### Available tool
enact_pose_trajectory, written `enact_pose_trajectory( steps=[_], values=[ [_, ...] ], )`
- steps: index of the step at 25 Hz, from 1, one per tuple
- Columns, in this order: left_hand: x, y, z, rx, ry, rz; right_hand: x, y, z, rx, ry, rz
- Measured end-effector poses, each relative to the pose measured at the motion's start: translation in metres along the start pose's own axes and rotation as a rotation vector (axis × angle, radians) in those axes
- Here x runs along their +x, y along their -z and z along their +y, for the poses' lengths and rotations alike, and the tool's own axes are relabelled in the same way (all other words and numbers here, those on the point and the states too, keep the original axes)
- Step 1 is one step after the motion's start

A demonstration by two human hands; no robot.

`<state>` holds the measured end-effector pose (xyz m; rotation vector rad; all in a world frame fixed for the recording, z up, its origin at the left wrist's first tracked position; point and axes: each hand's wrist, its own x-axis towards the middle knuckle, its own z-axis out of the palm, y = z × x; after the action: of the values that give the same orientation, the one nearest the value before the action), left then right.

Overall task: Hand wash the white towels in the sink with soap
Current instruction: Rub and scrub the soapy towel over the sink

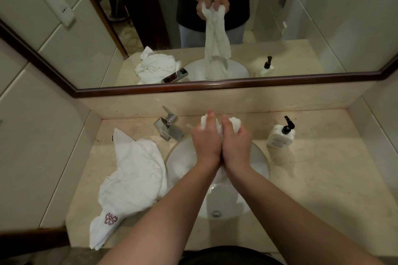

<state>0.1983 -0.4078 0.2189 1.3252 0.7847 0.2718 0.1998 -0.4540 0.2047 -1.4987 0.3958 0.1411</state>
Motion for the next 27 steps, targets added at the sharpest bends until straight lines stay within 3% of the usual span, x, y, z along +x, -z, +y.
enact_pose_trajectory(
  steps=[4,6,9,13,16,20,23,27],
  values=[
    [0.009,0.006,-0.001,-0.039,0.122,-0.019,-0.016,0.006,-0.008,-0.099,0.163,-0.103],
    [-0.002,0.0,0.0,-0.019,0.087,-0.054,0.003,0.007,-0.02,-0.143,0.218,-0.037],
    [-0.009,-0.007,0.004,0.023,0.035,-0.069,0.021,0.002,-0.029,-0.12,0.156,0.036],
    [0.009,-0.002,0.005,-0.06,0.146,0.001,0.008,-0.001,-0.019,-0.218,0.184,-0.106],
    [-0.001,-0.006,0.003,0.091,0.061,-0.064,0.025,-0.005,-0.032,-0.181,0.09,0.072],
    [0.018,0.006,0.014,0.012,0.004,0.085,-0.013,-0.012,-0.019,-0.105,0.198,-0.124],
    [0.008,0.004,0.016,0.026,-0.25,0.045,0.005,-0.007,-0.034,-0.092,0.188,-0.039],
    [0.014,0.009,0.012,0.019,-0.304,-0.04,-0.005,-0.01,-0.024,-0.129,0.257,-0.076]
  ],
)
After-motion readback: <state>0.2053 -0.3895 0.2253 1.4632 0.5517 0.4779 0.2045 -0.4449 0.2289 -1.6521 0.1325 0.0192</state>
